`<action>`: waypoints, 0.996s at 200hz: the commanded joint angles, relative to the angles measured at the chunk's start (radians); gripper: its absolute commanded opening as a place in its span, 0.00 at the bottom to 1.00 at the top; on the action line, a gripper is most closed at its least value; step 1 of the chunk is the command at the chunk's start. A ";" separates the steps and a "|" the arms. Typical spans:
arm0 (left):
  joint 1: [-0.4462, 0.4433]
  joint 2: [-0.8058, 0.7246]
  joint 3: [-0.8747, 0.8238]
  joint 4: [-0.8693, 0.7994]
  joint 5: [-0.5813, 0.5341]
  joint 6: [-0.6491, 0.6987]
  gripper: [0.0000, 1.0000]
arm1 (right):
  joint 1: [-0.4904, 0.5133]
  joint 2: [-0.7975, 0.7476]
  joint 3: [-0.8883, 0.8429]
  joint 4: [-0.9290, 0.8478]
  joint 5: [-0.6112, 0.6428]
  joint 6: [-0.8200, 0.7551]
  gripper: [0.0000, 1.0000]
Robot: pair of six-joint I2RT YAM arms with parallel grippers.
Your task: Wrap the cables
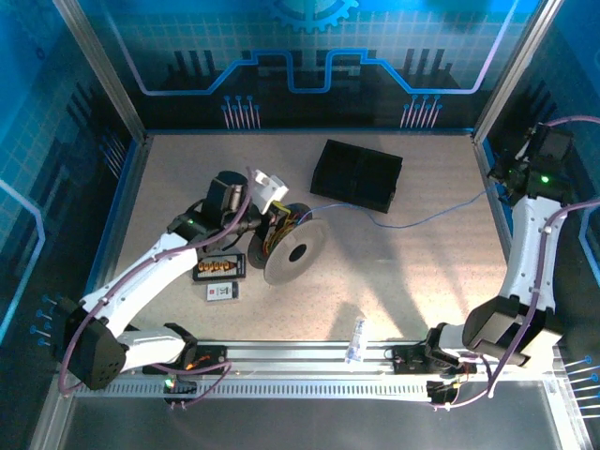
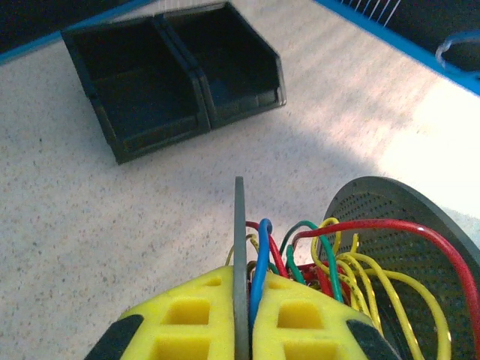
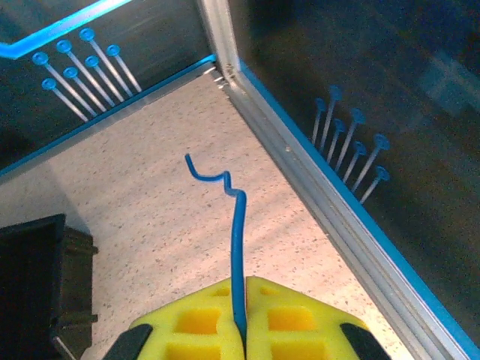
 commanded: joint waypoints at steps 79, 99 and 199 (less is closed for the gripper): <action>0.291 -0.082 0.089 0.184 0.530 -0.246 0.00 | -0.204 -0.007 -0.098 0.104 -0.030 0.040 0.00; 0.336 -0.082 0.094 0.210 0.575 -0.281 0.00 | -0.225 0.006 -0.102 0.110 -0.040 0.046 0.00; 0.563 -0.074 0.016 0.661 0.766 -0.671 0.00 | -0.280 0.045 -0.121 0.127 -0.069 0.071 0.00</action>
